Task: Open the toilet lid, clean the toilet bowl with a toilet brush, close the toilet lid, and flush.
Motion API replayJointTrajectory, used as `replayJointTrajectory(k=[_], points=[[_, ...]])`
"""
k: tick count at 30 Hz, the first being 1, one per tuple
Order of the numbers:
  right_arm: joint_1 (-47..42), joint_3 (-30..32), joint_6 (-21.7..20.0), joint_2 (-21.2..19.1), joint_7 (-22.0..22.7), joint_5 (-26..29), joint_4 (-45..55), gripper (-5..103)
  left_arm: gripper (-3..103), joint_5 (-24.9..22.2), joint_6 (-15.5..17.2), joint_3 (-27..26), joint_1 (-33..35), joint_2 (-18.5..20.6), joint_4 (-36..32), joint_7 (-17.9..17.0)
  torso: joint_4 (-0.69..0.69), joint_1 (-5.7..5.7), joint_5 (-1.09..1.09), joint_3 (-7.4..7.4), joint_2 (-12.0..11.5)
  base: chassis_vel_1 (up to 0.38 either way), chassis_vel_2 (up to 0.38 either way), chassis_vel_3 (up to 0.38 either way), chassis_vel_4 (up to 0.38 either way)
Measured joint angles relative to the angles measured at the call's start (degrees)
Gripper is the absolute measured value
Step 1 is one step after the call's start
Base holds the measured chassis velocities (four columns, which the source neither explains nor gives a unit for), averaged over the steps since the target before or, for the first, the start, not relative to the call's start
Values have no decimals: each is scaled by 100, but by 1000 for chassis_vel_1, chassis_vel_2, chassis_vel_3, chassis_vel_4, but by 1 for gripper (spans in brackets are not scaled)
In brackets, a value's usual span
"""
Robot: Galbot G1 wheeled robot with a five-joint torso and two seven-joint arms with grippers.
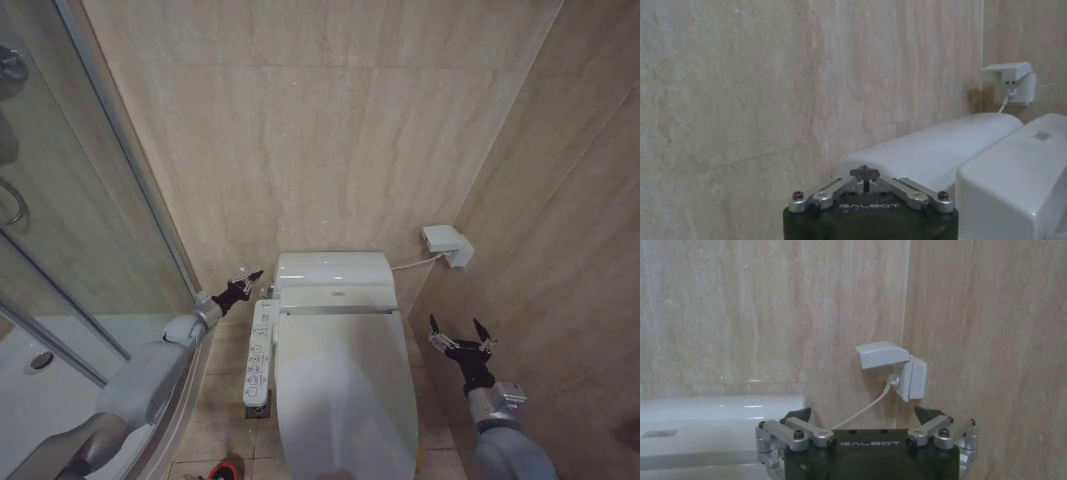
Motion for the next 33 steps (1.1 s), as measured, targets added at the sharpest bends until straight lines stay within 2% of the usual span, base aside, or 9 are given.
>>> replayJointTrajectory(k=[33], points=[[0, 0, 0, 0, 0, 0, 0, 100, 0, 50, -9, -60, 212, -30, -142, 47, 0, -2, 0, -1, 1, -7, 7, 6, -8]])
